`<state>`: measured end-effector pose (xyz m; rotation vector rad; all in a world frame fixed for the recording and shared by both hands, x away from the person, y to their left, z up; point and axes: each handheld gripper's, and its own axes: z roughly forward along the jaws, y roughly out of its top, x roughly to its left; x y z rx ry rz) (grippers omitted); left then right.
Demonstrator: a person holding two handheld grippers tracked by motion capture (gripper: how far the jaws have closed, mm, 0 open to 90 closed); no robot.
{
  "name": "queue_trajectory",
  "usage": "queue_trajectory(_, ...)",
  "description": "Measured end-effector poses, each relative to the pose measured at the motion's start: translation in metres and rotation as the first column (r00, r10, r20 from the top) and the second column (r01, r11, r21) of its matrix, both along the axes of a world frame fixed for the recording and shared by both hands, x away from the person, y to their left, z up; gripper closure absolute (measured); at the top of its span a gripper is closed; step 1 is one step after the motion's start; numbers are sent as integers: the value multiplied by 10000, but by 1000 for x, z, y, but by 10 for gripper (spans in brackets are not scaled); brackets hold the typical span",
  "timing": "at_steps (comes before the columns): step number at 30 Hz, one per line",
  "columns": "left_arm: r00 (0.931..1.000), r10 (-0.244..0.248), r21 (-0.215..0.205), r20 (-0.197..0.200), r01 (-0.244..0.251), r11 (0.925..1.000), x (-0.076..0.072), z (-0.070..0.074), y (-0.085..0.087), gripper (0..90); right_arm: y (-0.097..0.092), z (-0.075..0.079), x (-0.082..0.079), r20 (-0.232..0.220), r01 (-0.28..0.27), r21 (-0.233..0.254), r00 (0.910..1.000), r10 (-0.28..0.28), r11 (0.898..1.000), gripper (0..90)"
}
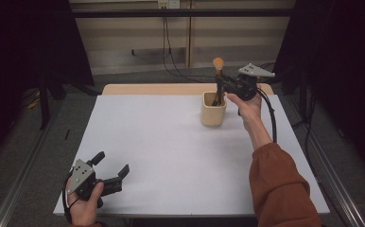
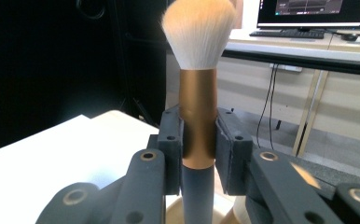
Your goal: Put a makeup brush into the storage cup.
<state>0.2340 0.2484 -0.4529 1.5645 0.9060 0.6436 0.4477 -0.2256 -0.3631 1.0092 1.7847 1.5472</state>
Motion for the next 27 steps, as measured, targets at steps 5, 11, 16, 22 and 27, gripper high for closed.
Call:
queue_trajectory(5,10000,84,-46,-3,-84,10000,2,0,1,20,-1,-9,-3,-101,-11,72,9999,12,10000,739)
queue_trajectory(11,10000,73,52,41,-73,10000,2,0,0,17,-1,-18,-4,-236,-77,34,9997,78,10000,738)
queue_trajectory(16,10000,76,26,50,-76,10000,1,0,1,17,-4,-25,-4,-384,-4,57,9993,6,10000,738)
queue_trajectory(22,10000,64,65,51,-65,10000,1,0,1,17,-2,-26,-6,-409,-148,-24,9991,147,9999,737)
queue_trajectory(27,10000,65,92,45,-66,9999,1,0,2,16,-1,-29,-6,-524,-178,-92,9985,173,9998,736)
